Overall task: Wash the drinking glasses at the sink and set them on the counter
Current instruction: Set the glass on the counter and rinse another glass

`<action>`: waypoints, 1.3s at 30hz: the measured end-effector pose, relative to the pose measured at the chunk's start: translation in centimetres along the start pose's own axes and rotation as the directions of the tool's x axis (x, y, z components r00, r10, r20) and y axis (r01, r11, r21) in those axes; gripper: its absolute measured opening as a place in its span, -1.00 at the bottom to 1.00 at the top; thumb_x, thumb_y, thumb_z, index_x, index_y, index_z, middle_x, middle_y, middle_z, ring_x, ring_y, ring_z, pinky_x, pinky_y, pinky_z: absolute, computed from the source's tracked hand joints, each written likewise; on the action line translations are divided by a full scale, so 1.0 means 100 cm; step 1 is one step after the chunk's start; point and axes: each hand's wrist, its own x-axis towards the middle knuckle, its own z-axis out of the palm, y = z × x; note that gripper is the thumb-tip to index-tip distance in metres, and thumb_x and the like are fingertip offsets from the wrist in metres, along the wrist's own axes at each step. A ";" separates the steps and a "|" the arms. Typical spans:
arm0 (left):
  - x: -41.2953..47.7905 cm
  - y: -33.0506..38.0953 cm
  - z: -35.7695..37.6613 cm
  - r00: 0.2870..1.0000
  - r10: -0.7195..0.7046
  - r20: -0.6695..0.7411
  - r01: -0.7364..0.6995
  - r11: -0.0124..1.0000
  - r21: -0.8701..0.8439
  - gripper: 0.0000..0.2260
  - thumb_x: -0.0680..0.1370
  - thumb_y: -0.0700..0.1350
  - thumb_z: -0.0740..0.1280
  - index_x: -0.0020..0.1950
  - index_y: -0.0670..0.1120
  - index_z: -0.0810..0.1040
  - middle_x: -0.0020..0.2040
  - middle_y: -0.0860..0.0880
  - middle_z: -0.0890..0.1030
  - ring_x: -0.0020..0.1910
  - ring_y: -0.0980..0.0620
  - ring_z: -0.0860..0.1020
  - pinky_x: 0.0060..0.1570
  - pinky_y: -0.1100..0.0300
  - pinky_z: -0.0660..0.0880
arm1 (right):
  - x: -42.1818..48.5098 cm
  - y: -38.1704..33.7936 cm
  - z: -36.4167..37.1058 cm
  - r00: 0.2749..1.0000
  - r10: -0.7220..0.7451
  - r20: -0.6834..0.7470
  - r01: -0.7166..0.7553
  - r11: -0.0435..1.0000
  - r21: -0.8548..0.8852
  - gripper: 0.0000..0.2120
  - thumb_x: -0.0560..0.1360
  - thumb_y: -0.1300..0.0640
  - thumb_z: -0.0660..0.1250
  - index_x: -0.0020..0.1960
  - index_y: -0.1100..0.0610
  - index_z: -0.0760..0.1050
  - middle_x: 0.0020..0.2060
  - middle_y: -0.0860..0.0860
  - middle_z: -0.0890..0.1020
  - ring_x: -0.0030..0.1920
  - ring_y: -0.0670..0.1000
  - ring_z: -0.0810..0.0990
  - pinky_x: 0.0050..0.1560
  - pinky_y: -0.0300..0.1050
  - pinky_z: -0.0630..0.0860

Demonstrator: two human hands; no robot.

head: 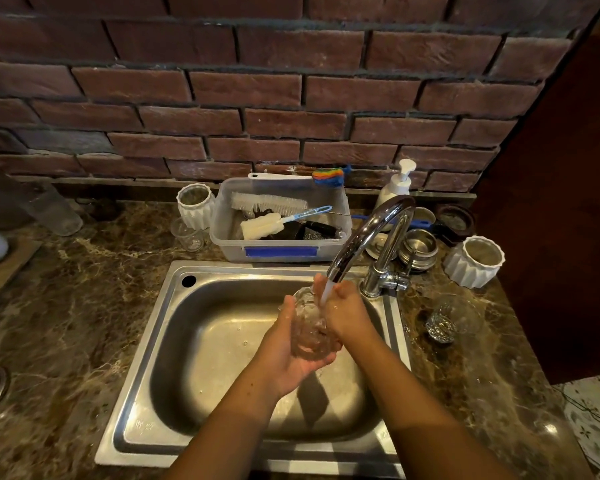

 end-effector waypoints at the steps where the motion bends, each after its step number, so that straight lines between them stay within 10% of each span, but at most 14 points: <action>1: -0.001 0.002 0.002 1.000 0.007 0.009 -0.008 0.994 0.110 -0.44 0.51 0.31 0.28 0.27 -0.12 0.56 0.06 -0.26 0.72 0.02 -0.29 0.71 -0.12 -0.08 0.67 | 0.000 -0.003 -0.003 0.998 -0.062 0.025 0.064 0.992 -0.107 -0.71 0.65 0.01 0.27 -0.26 -0.05 0.48 -0.44 -0.13 0.61 -0.31 -0.20 0.58 -0.42 -0.45 0.41; 5: -0.003 0.005 0.015 0.998 0.059 -0.016 -0.052 0.964 0.261 -0.52 0.42 0.33 0.36 0.13 0.01 0.59 -0.11 -0.11 0.77 -0.02 -0.19 0.72 0.18 -0.19 0.59 | -0.003 -0.011 -0.004 0.970 -0.239 0.044 0.241 0.932 -0.271 -0.85 0.65 0.05 0.26 0.01 0.05 0.59 -0.29 -0.13 0.60 -0.31 -0.24 0.59 -0.38 -0.45 0.40; 10: -0.003 0.013 0.018 0.998 0.056 -0.039 -0.060 0.993 -0.101 -0.46 0.54 0.24 0.33 0.31 -0.14 0.60 0.16 -0.23 0.70 0.19 -0.21 0.66 0.12 -0.13 0.60 | -0.028 -0.011 0.015 0.993 -0.114 0.042 0.118 0.986 -0.121 -0.65 0.68 0.01 0.18 0.44 0.00 0.37 0.26 0.02 0.51 0.25 -0.01 0.54 0.05 -0.19 0.52; 14: -0.009 0.011 0.016 1.000 0.010 0.003 -0.009 0.983 -0.183 -0.48 0.53 0.23 0.32 0.33 -0.09 0.59 0.20 -0.19 0.69 0.25 -0.16 0.63 0.12 -0.02 0.61 | -0.038 -0.010 0.024 0.969 -0.197 0.147 0.246 0.783 -0.571 -0.48 0.69 -0.13 0.05 0.61 -0.08 0.06 0.51 0.08 0.19 0.51 0.09 0.26 0.44 0.06 0.40; 22: -0.006 0.016 0.014 0.996 0.081 0.023 -0.075 0.978 -0.192 -0.51 0.62 0.21 0.22 0.38 -0.09 0.56 0.29 -0.19 0.64 0.31 -0.17 0.59 0.38 -0.16 0.43 | -0.012 -0.015 0.016 0.996 -0.042 0.084 0.054 0.988 -0.145 -0.71 0.49 -0.21 0.38 0.16 -0.16 0.52 0.05 0.02 0.63 0.07 0.04 0.63 -0.06 -0.16 0.58; 27: -0.007 0.010 0.004 0.999 0.018 0.041 -0.008 0.972 -0.236 -0.43 0.46 0.22 0.39 0.25 -0.20 0.67 0.20 -0.22 0.69 0.02 -0.15 0.72 0.01 0.01 0.61 | -0.003 -0.009 0.015 0.997 0.072 -0.029 -0.065 0.980 0.188 -0.75 0.50 -0.10 0.46 -0.04 0.07 0.53 -0.15 0.07 0.69 -0.05 0.10 0.70 0.08 0.09 0.63; 36: -0.005 0.010 0.008 0.996 0.085 -0.029 -0.076 0.971 0.228 -0.62 0.59 0.29 0.22 0.18 0.04 0.58 -0.04 -0.11 0.76 0.03 -0.19 0.69 -0.11 -0.04 0.63 | -0.002 -0.010 0.005 0.978 -0.166 -0.124 0.135 0.965 -0.226 -0.75 0.62 -0.07 0.28 -0.09 0.05 0.62 -0.29 -0.05 0.64 -0.30 -0.14 0.63 -0.38 -0.28 0.47; 39: -0.007 0.012 0.014 0.997 0.078 0.009 -0.078 0.994 0.073 -0.55 0.60 0.22 0.26 0.26 -0.09 0.62 0.11 -0.19 0.72 0.11 -0.18 0.70 0.12 -0.13 0.58 | -0.010 -0.013 0.008 0.979 -0.154 -0.133 0.147 0.987 -0.058 -0.92 0.62 -0.01 0.31 -0.02 -0.11 0.56 -0.14 -0.11 0.65 -0.04 -0.08 0.66 -0.08 -0.15 0.60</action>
